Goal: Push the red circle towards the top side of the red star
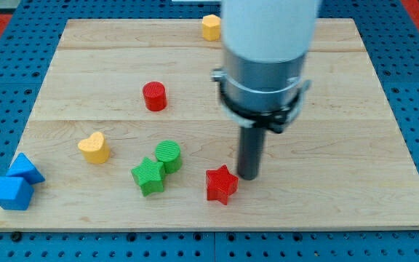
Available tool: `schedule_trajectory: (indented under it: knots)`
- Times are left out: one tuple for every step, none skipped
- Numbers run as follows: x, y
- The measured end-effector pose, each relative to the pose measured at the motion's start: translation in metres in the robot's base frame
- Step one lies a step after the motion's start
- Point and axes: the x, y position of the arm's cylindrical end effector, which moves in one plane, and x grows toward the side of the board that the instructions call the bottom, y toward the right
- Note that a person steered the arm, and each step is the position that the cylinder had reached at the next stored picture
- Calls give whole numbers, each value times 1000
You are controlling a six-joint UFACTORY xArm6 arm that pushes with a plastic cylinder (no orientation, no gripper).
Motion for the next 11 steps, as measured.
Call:
schedule_trajectory:
  knots:
    - [-65,38]
    - [-149,10]
    - [-210,-93]
    - [-208,-185]
    - [-155,-213]
    - [-147,-212]
    - [-146,-199]
    - [-146,-152]
    - [-143,-102]
    - [-140,-85]
    - [-117,-70]
